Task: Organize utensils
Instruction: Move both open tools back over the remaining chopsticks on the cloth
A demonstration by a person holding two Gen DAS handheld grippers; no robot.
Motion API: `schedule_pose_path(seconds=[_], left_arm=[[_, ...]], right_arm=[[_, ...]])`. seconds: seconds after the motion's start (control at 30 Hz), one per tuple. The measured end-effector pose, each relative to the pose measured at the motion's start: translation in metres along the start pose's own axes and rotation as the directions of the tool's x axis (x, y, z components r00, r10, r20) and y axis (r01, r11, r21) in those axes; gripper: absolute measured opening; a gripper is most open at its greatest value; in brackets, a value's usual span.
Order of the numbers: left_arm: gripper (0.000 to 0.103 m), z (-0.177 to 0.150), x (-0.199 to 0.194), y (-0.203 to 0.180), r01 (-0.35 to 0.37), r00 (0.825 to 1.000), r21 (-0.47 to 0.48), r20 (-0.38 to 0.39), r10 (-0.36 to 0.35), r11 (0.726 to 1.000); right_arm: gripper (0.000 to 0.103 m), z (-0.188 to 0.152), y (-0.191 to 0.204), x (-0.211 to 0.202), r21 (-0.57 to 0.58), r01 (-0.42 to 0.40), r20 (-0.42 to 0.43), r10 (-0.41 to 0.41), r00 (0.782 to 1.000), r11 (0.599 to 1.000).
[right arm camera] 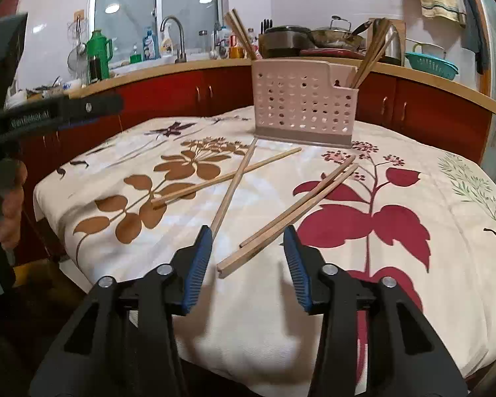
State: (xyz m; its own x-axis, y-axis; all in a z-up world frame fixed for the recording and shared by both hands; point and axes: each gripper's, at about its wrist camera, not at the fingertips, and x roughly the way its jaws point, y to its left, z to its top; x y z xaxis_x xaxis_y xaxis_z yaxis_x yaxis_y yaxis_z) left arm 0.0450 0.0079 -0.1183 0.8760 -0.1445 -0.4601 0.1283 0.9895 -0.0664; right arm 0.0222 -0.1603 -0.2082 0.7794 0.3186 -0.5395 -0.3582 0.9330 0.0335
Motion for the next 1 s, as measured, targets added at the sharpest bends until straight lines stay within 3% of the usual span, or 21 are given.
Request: schedule_pose_path(seconds=[0.27,0.5,0.6,0.7,0.9,1.0], left_arm=[[0.062,-0.006,0.004,-0.004,0.022,1.000,-0.010,-0.023,-0.022,1.000],[0.062,-0.011,0.010,-0.018,0.048,0.998,-0.001,-0.050,-0.048,0.999],[0.062,-0.014,0.012,-0.025,0.059,0.996,0.007,-0.060,-0.059,0.998],[0.062,-0.015,0.015,-0.031,0.067,0.995,0.008,-0.074,-0.066,0.998],[0.062,-0.016,0.013,-0.030,0.055,0.996,0.010,-0.072,-0.054,0.998],[0.062,-0.017,0.014,-0.027,0.050,0.996,0.001,-0.078,-0.050,0.999]], right_arm=[[0.042,-0.003,-0.004,0.012,0.008,0.033,-0.056,-0.033,0.998,0.999],[0.024,-0.006,-0.027,0.009,0.061,0.092,-0.091,-0.086,0.992,0.994],[0.024,-0.002,-0.032,0.002,0.081,0.103,-0.067,-0.098,0.993,0.991],[0.025,-0.001,-0.015,-0.001,0.028,0.056,-0.035,-0.055,0.998,0.998],[0.035,-0.002,0.003,0.012,-0.013,0.027,-0.060,-0.028,0.998,1.000],[0.035,-0.004,0.006,0.016,-0.028,0.036,-0.079,-0.038,0.996,0.999]])
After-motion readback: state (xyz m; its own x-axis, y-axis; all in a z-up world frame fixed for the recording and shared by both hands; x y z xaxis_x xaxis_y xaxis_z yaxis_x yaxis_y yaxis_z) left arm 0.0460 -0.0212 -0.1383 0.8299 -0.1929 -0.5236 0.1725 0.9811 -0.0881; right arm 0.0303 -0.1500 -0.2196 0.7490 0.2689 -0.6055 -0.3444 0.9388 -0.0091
